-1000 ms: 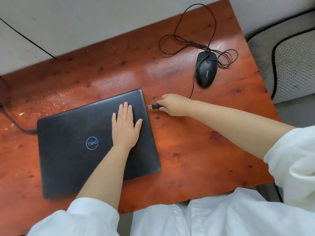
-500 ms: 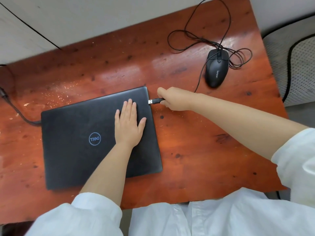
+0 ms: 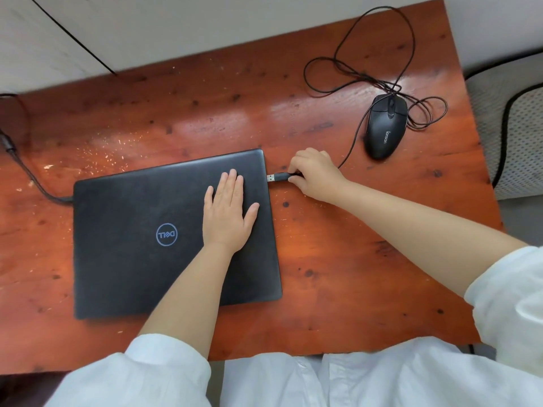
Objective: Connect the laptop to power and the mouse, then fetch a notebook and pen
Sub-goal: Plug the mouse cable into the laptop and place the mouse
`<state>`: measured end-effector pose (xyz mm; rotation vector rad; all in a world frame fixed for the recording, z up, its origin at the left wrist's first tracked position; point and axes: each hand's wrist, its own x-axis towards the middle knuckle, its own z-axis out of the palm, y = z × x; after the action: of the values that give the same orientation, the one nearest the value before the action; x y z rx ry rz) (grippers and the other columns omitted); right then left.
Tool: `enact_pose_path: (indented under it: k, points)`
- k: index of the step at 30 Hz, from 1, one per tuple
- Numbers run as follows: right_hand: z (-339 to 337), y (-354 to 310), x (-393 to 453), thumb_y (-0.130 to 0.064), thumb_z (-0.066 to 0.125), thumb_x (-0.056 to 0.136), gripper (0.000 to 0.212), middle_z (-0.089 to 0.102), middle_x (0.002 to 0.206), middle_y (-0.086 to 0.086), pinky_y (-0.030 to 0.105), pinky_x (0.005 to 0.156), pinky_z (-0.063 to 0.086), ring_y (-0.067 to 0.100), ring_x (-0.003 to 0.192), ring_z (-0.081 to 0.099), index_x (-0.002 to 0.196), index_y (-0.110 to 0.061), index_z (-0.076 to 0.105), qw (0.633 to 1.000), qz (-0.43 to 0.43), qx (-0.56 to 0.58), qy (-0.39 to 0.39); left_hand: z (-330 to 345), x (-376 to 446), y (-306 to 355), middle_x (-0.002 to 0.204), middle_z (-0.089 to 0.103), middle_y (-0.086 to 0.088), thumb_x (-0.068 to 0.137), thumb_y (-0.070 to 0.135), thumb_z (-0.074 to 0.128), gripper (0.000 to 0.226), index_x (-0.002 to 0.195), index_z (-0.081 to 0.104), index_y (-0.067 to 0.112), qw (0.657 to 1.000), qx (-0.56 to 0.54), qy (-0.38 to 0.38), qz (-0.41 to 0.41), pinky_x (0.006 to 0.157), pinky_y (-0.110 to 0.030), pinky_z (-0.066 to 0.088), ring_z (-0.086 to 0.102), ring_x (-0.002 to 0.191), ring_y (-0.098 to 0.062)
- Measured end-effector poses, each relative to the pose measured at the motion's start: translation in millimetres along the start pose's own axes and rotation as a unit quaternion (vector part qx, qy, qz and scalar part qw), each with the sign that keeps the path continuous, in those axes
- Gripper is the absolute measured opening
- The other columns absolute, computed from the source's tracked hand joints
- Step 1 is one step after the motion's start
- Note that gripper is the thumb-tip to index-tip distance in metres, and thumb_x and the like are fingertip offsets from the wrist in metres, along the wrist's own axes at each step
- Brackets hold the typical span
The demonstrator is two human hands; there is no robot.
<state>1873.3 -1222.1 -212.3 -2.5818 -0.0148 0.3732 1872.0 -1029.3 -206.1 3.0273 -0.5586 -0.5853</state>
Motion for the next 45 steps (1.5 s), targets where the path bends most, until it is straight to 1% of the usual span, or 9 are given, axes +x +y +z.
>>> enact_pose_path:
  k: [11, 17, 24, 28, 30, 35, 37, 40, 45]
  points:
    - [8.4, 0.7, -6.0, -0.013, 0.057, 0.09, 0.023, 0.062, 0.111, 0.015, 0.039, 0.095, 0.034, 0.031, 0.113, 0.047, 0.107, 0.001, 0.062, 0.999, -0.024, -0.014, 0.024, 2.4, -0.2, -1.9, 0.161, 0.01, -0.007, 0.095, 0.042, 0.023, 0.066, 0.15, 0.014, 0.006, 1.0, -0.004, 0.008, 0.001, 0.122, -0.039, 0.003, 0.005, 0.15, -0.02]
    - [-0.4, 2.7, 5.6, -0.012, 0.056, 0.091, 0.023, 0.06, 0.113, 0.018, 0.038, 0.095, 0.035, 0.03, 0.113, 0.046, 0.108, 0.003, 0.061, 0.999, -0.047, -0.009, 0.011, 2.5, 0.6, -2.6, 0.161, 0.007, -0.006, 0.101, 0.035, 0.034, 0.062, 0.151, 0.012, 0.007, 1.0, -0.014, 0.008, 0.004, 0.122, -0.038, 0.001, 0.002, 0.15, -0.019]
    - [17.2, 0.4, -2.9, 0.0, 0.064, 0.082, 0.013, 0.063, 0.092, 0.03, 0.044, 0.079, 0.043, 0.042, 0.094, 0.054, 0.088, 0.012, 0.064, 0.993, -0.071, 0.031, 0.089, 3.9, -0.2, -3.9, 0.161, 0.007, -0.005, 0.1, 0.035, 0.034, 0.061, 0.151, 0.013, 0.008, 1.0, -0.022, 0.013, 0.004, 0.122, -0.037, 0.001, 0.003, 0.15, -0.018]
    - [21.1, 1.0, -3.6, 0.004, 0.065, 0.078, 0.009, 0.063, 0.084, 0.031, 0.045, 0.073, 0.046, 0.044, 0.085, 0.056, 0.08, 0.013, 0.064, 0.99, -0.09, 0.031, 0.101, 4.4, 0.0, -3.9, 0.161, 0.007, -0.004, 0.101, 0.036, 0.034, 0.061, 0.151, 0.013, 0.009, 1.0, -0.024, 0.014, 0.004, 0.122, -0.037, 0.001, 0.003, 0.15, -0.018]
    - [19.2, 4.5, 1.5, 0.004, 0.066, 0.076, 0.01, 0.063, 0.082, 0.031, 0.047, 0.073, 0.047, 0.044, 0.083, 0.057, 0.079, 0.013, 0.064, 0.989, -0.113, 0.02, 0.091, 4.4, -0.2, -3.9, 0.162, 0.006, -0.004, 0.101, 0.036, 0.034, 0.061, 0.151, 0.013, 0.009, 1.0, -0.023, 0.013, 0.003, 0.122, -0.037, 0.0, 0.002, 0.15, -0.018]
    - [4.5, 9.7, 15.9, -0.003, 0.065, 0.082, 0.014, 0.064, 0.09, 0.028, 0.049, 0.087, 0.042, 0.043, 0.1, 0.054, 0.088, 0.009, 0.067, 0.987, -0.152, -0.035, 0.044, 4.3, 0.2, -4.0, 0.162, 0.006, -0.004, 0.101, 0.036, 0.033, 0.061, 0.151, 0.012, 0.009, 1.0, -0.02, 0.014, 0.002, 0.122, -0.037, 0.0, 0.002, 0.15, -0.017]
    - [6.8, 7.5, 11.0, -0.001, 0.067, 0.078, 0.011, 0.064, 0.085, 0.028, 0.049, 0.083, 0.045, 0.044, 0.096, 0.056, 0.083, 0.009, 0.067, 0.986, -0.149, -0.036, 0.067, 4.8, 0.3, -4.0, 0.162, 0.006, -0.004, 0.1, 0.036, 0.033, 0.061, 0.151, 0.012, 0.009, 1.0, -0.018, 0.013, 0.003, 0.122, -0.037, 0.0, 0.001, 0.15, -0.017]
    - [21.3, 7.4, 0.7, 0.003, 0.07, 0.067, 0.008, 0.064, 0.069, 0.027, 0.049, 0.068, 0.051, 0.045, 0.076, 0.06, 0.069, 0.009, 0.065, 0.983, -0.157, -0.005, 0.092, 5.2, 0.0, -3.9, 0.161, 0.007, -0.004, 0.1, 0.036, 0.034, 0.061, 0.151, 0.013, 0.009, 1.0, -0.023, 0.013, 0.003, 0.122, -0.037, 0.0, 0.003, 0.15, -0.018]
    - [13.1, 9.9, 8.4, 0.005, 0.073, 0.066, 0.008, 0.066, 0.071, 0.028, 0.051, 0.073, 0.053, 0.048, 0.081, 0.062, 0.07, 0.01, 0.068, 0.98, -0.16, -0.022, 0.116, 5.5, 0.9, -3.8, 0.161, 0.008, -0.005, 0.1, 0.035, 0.035, 0.061, 0.151, 0.014, 0.008, 1.0, -0.023, 0.014, 0.004, 0.122, -0.038, 0.001, 0.003, 0.15, -0.018]
